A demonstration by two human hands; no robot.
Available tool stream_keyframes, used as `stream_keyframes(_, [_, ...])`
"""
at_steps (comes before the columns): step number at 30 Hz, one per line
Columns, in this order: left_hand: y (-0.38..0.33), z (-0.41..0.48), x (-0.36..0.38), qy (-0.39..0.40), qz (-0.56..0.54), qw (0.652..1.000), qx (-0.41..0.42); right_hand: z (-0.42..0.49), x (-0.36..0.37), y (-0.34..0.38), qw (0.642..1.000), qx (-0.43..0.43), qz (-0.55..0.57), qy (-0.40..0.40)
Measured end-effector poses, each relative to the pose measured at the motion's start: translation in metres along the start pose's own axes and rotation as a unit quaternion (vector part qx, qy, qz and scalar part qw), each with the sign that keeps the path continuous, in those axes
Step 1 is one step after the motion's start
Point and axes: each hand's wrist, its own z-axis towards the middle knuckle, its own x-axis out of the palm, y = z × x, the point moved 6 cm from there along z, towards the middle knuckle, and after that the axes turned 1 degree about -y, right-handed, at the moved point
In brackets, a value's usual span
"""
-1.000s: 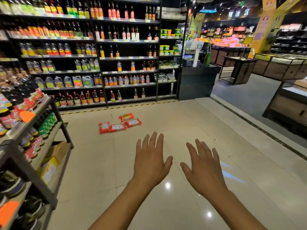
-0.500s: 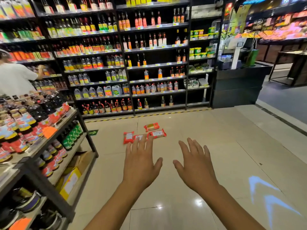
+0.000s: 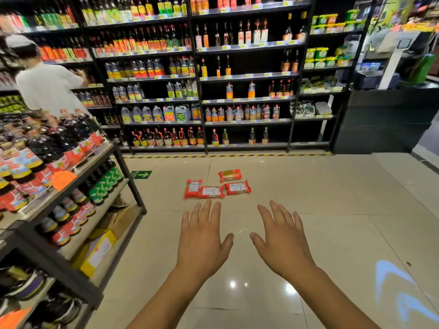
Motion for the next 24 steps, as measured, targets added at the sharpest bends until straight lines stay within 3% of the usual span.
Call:
stream_keyframes(6, [0.001,0.115,0.03,-0.002,-0.025,1.0,-0.003,0.1,-0.004,-0.024,1.0,0.008,-0.023,-0.003])
stream_keyframes(11, [-0.016,0.224,0.048,-0.002,-0.054,0.998,0.042,0.198,-0.022,-0.04,0.999,0.02,-0.046,-0.022])
stream_keyframes(24, [-0.046,0.432,0.097,-0.003,-0.054,0.997,0.048,0.376,-0.038,-0.135,0.998,0.036,0.002,-0.054])
